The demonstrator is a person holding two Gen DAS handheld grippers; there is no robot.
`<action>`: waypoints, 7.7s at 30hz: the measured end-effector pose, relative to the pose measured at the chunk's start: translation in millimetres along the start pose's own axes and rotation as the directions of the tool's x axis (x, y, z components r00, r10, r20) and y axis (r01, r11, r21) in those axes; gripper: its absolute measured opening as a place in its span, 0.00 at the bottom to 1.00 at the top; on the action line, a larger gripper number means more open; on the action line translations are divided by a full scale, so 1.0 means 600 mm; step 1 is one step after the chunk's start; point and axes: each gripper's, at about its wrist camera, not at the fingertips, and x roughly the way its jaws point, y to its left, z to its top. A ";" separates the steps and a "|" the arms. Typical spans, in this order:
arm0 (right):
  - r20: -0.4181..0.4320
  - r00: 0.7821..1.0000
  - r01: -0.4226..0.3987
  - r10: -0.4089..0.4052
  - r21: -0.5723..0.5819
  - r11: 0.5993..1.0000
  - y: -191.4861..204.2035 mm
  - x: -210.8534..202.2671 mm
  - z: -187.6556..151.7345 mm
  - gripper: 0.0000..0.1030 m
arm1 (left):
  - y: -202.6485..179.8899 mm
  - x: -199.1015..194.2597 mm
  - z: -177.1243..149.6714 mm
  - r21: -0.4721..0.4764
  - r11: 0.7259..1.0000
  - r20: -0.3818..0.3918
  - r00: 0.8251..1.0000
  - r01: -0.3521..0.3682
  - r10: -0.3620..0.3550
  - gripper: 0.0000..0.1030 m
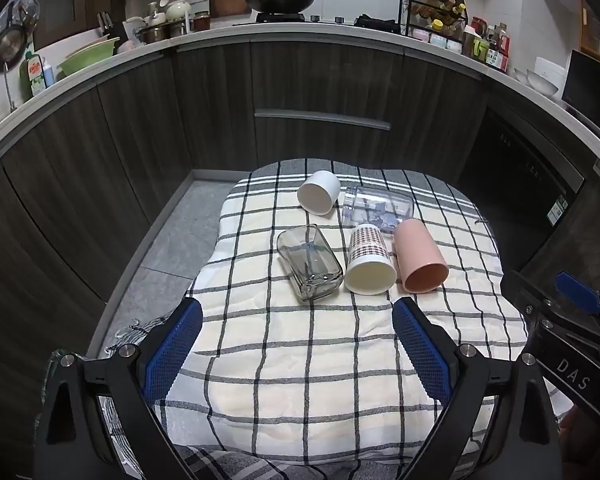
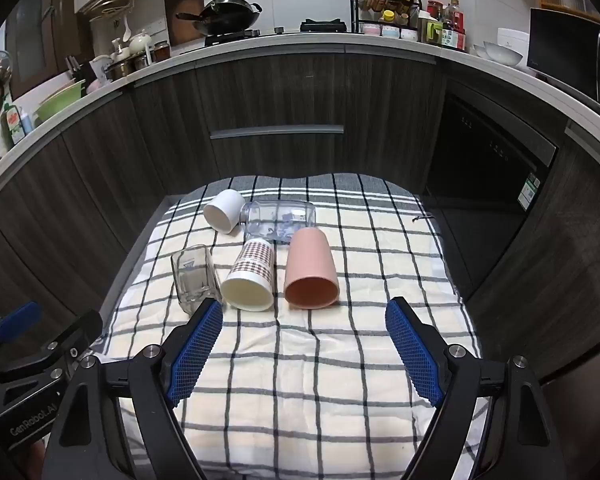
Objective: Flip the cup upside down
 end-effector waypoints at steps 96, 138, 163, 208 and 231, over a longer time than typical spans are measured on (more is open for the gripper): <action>-0.025 1.000 -0.002 0.002 0.002 1.000 -0.009 0.011 -0.005 0.81 | -0.009 0.007 -0.010 0.018 1.000 -0.019 1.000 0.014 -0.014 0.94; -0.160 0.987 0.030 -0.027 0.014 0.999 -0.022 0.209 0.088 0.81 | -0.005 0.177 0.077 -0.019 1.000 -0.049 0.999 -0.016 0.015 0.94; -0.510 0.860 0.005 0.015 0.037 0.999 -0.018 0.479 0.063 0.80 | 0.013 0.316 0.094 -0.097 0.995 -0.130 0.991 -0.036 0.023 0.94; -0.428 0.895 -0.085 0.124 0.111 0.990 0.062 0.234 -0.081 0.69 | 0.102 0.144 -0.023 -0.116 0.993 -0.094 0.996 -0.009 -0.002 0.96; -0.425 0.898 -0.107 0.114 0.040 0.993 0.081 0.227 -0.113 0.82 | 0.082 0.143 -0.044 -0.079 0.996 -0.145 0.989 -0.030 0.018 0.96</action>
